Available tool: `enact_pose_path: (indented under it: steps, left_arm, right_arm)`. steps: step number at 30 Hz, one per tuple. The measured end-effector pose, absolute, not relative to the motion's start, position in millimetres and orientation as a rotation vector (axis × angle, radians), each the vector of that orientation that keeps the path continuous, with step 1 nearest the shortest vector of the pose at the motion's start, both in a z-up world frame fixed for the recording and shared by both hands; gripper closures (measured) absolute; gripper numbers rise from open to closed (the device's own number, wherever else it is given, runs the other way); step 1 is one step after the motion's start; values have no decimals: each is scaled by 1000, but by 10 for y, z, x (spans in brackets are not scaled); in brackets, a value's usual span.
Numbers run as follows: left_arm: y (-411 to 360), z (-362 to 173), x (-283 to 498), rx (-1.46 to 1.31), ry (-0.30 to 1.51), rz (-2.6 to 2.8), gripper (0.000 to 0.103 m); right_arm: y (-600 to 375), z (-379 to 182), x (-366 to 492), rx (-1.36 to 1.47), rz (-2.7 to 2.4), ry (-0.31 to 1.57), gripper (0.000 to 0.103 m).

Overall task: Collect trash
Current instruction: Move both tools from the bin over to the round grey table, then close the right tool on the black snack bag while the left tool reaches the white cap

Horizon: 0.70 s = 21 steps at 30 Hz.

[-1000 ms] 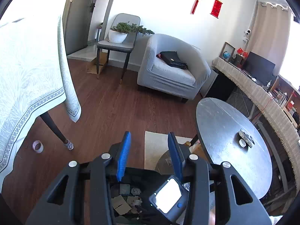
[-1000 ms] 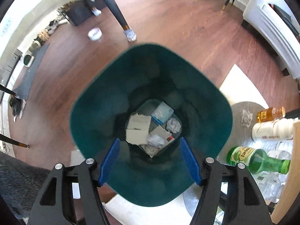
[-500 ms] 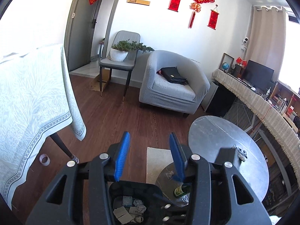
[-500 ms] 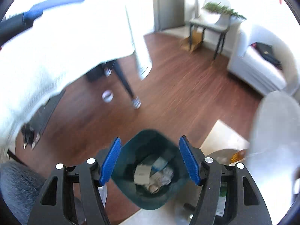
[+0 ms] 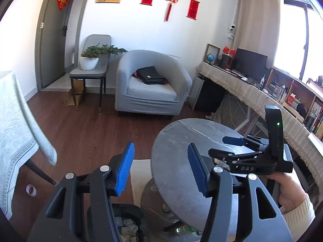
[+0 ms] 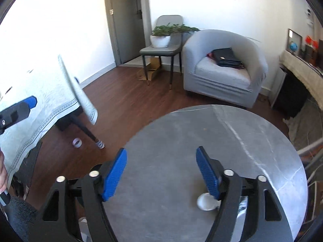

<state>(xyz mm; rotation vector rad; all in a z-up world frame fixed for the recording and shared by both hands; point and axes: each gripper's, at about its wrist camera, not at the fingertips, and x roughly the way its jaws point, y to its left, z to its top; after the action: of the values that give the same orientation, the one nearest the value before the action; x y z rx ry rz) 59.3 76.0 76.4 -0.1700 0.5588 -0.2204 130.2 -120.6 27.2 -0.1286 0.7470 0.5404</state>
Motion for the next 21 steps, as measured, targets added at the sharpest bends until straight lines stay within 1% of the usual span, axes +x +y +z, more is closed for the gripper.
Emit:
enact_pose_path:
  steps: [2, 5, 7, 15, 17, 21]
  left_arm:
    - [628, 727, 693, -174, 566, -253, 41]
    - [405, 620, 841, -171, 594, -300, 41]
    - [269, 534, 917, -168, 616, -325, 41]
    - [-226, 213, 1098, -87, 692, -394, 41]
    - [-305, 143, 1120, -73, 707, -406, 38]
    - [-454, 24, 1151, -38, 730, -415, 37]
  right_arm:
    - [-1430, 254, 1366, -101, 511, 739, 27]
    - [-1792, 165, 1455, -51, 473, 739, 23]
    - [-1930, 111, 1493, -27, 460, 744, 23]
    - [-2175, -95, 1594, -28, 437, 786, 22]
    - [-2237, -154, 1595, -26, 439, 800, 21]
    - [-2298, -256, 1579, -14, 449, 823, 21]
